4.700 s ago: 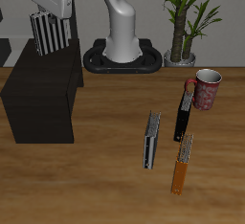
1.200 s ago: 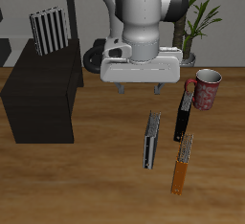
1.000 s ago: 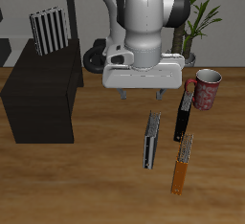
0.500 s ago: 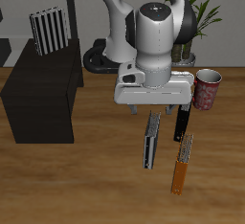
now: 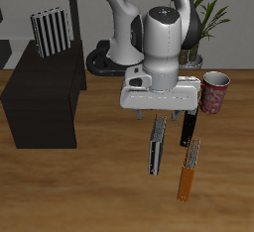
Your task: Place the right striped book upright on top of the shelf and place the left striped book upright on top of the shelf
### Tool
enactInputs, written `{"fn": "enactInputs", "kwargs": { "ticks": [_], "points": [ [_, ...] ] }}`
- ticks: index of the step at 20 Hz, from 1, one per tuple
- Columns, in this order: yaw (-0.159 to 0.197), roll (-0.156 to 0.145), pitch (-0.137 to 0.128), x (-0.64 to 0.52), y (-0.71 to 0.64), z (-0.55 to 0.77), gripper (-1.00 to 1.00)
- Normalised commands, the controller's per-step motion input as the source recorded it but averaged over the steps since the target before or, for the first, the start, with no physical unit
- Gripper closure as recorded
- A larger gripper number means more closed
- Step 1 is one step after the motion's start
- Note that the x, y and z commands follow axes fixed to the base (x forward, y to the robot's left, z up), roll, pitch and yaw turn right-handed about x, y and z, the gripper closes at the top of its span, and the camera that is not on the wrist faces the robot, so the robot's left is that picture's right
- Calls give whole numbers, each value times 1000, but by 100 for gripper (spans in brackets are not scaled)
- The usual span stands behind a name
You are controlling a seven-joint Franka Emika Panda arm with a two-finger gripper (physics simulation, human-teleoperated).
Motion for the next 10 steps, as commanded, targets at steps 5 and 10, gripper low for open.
{"fn": "enactInputs", "kwargs": {
  "ticks": [5,10],
  "points": [
    [-41,2,-33,-70,2,-65,-100],
    [13,-2,11,105,-10,-90,-100]
  ]
}}
